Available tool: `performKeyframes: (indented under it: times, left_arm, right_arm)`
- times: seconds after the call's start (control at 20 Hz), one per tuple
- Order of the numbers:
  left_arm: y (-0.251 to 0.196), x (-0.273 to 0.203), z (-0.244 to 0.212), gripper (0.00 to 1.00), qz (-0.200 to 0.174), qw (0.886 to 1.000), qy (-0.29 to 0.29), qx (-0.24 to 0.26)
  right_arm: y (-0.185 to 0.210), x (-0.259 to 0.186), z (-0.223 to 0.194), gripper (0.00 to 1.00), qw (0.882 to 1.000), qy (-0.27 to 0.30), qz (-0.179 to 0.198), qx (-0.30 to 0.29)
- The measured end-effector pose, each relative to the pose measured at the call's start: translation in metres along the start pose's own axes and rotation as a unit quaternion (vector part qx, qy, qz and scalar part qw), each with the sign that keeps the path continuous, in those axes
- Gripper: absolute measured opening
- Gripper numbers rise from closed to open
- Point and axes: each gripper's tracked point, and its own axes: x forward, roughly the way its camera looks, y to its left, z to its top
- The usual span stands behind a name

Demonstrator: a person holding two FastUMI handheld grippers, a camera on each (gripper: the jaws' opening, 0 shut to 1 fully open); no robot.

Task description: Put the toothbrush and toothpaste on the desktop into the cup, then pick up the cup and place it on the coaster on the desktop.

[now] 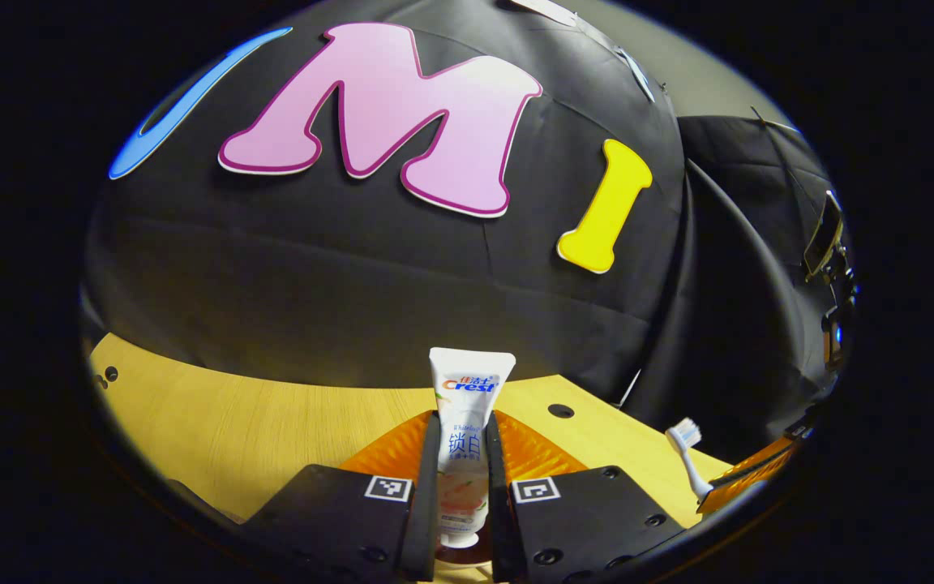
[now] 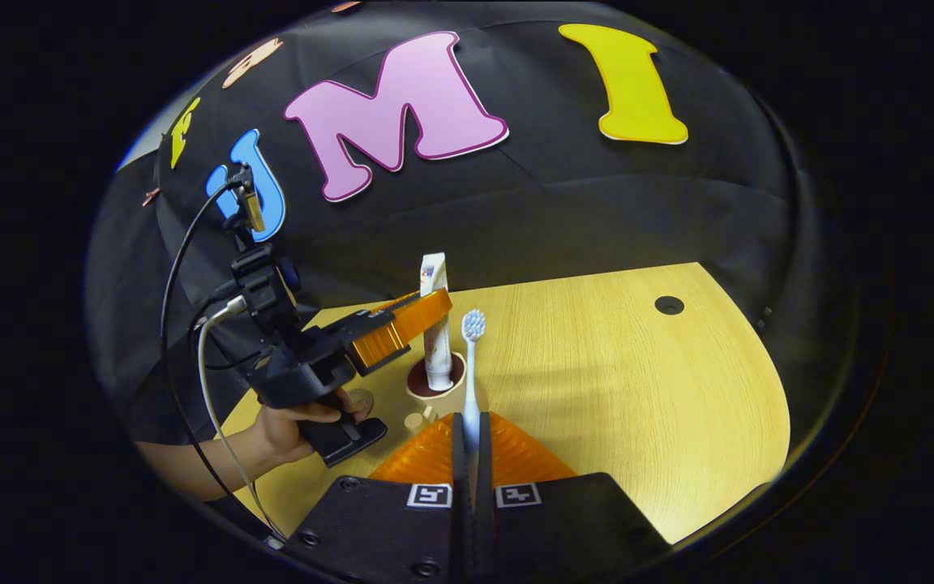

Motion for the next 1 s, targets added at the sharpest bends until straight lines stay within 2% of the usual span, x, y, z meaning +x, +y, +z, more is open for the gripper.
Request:
performKeyframes:
  times: [0.25,0.35,0.5,0.55,0.6,0.85,1.0]
  left_arm:
    - [-0.005,-0.006,-0.023,0.35,0.002,1.000,0.028,0.001]
    - [-0.001,-0.014,-0.020,0.62,0.014,1.000,0.024,0.000]
    - [0.004,-0.037,0.001,0.83,0.032,0.999,0.002,-0.004]
    - [0.006,-0.044,0.007,1.00,0.040,0.999,-0.001,-0.005]
    - [0.008,-0.054,0.011,0.98,0.051,0.999,-0.003,-0.005]
    - [0.025,-0.121,0.030,0.98,0.113,0.993,-0.014,-0.008]
    - [0.031,-0.156,0.033,0.98,0.143,0.989,-0.014,0.025]
  right_arm:
    - [0.002,0.006,0.002,0.05,1.000,-0.007,-0.001,-0.002]
    - [0.003,0.006,0.005,0.05,1.000,-0.011,0.000,-0.003]
    - [0.007,0.007,0.011,0.05,1.000,-0.021,0.007,-0.002]
    - [0.009,0.009,0.014,0.05,1.000,-0.025,0.009,-0.003]
    - [0.012,0.010,0.018,0.05,0.999,-0.031,0.012,-0.003]
    - [0.025,0.024,0.043,0.05,0.997,-0.068,0.031,-0.002]
    - [0.036,0.037,0.053,0.05,0.996,-0.085,0.041,-0.001]
